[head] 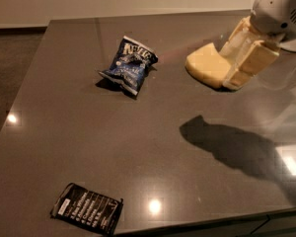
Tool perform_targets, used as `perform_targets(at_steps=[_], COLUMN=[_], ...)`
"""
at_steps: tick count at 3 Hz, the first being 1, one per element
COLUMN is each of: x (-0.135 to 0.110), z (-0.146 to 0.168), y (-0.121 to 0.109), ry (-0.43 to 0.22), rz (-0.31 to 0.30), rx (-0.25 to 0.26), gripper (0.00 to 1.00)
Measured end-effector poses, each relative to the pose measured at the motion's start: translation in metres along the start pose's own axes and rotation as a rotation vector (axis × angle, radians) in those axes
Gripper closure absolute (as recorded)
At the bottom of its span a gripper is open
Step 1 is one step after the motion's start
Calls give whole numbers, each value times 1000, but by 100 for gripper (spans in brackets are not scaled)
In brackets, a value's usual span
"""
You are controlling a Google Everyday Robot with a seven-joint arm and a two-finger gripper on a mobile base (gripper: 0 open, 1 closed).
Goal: Pick sponge
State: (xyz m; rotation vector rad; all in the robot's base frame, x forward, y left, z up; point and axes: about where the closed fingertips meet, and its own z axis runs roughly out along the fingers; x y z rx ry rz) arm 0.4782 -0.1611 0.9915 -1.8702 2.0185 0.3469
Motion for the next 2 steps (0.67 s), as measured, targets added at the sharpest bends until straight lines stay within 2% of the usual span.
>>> perform_targets(at_steps=[1,2], x=[-12,-17], z=[-15,-15], y=[-5,-14], ry=[-47,-62], rz=[-9,-11], rx=[18,55], gripper=[100,100])
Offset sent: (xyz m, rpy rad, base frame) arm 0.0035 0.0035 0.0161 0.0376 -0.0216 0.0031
